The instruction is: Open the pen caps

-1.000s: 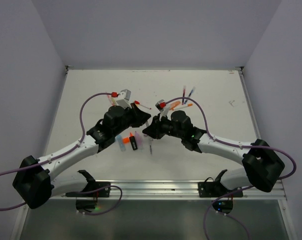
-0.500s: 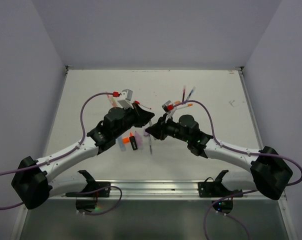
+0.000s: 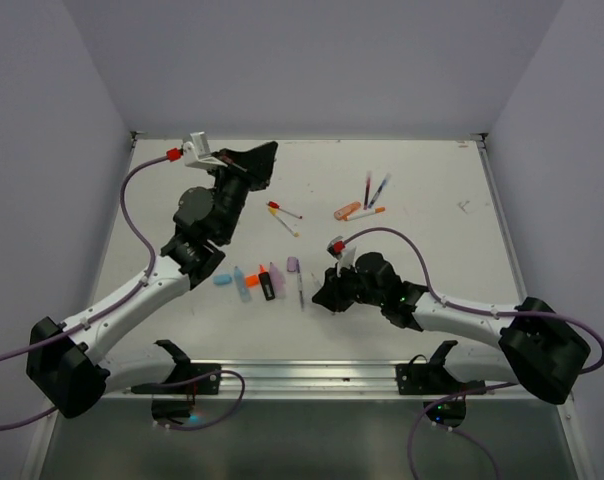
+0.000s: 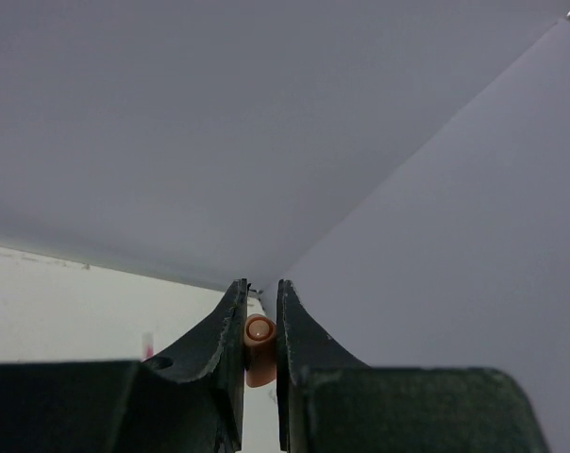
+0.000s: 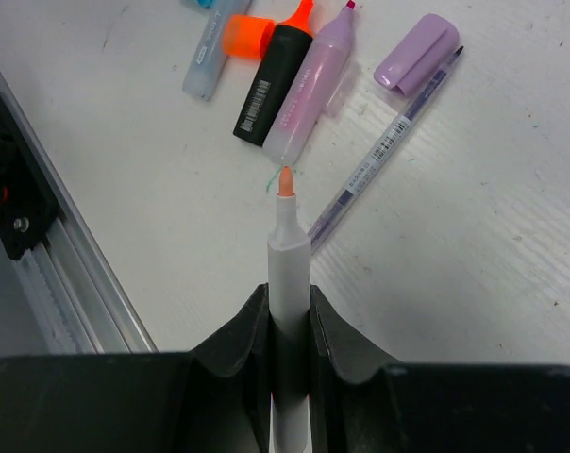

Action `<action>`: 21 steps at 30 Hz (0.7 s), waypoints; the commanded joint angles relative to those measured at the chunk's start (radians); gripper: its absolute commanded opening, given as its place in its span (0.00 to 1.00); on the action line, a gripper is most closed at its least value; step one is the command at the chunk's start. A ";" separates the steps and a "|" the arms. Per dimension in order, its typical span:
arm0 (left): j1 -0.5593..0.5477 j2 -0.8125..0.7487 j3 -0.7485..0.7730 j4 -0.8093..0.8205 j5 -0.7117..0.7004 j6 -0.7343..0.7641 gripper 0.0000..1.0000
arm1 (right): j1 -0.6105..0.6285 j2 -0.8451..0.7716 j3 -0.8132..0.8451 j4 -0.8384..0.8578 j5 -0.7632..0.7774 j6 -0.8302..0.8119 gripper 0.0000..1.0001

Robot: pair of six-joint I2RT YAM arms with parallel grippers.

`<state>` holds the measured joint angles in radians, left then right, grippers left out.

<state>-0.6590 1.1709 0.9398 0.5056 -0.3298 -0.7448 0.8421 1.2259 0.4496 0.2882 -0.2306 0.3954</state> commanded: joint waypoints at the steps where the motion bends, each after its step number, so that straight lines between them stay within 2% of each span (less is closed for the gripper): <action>1: 0.002 -0.001 0.034 0.105 -0.089 0.027 0.00 | 0.000 -0.037 -0.002 -0.006 -0.012 -0.007 0.00; 4: 0.004 0.019 0.045 0.009 -0.039 0.013 0.00 | -0.001 -0.066 -0.012 -0.017 0.033 0.020 0.00; 9: 0.002 0.078 0.062 -0.266 0.087 0.002 0.00 | -0.006 -0.098 0.020 -0.159 0.290 0.074 0.00; 12: -0.004 0.139 0.063 -0.399 0.195 -0.004 0.01 | -0.015 -0.088 0.044 -0.222 0.377 0.098 0.00; 16: -0.025 0.226 0.054 -0.544 0.290 -0.004 0.03 | -0.040 -0.054 0.073 -0.271 0.419 0.155 0.00; 21: -0.065 0.347 0.031 -0.605 0.365 -0.010 0.05 | -0.077 -0.028 0.080 -0.285 0.427 0.221 0.00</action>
<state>-0.6987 1.4811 0.9741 -0.0116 -0.0513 -0.7422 0.7826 1.1851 0.4881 0.0284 0.1406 0.5526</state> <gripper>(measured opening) 0.149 0.182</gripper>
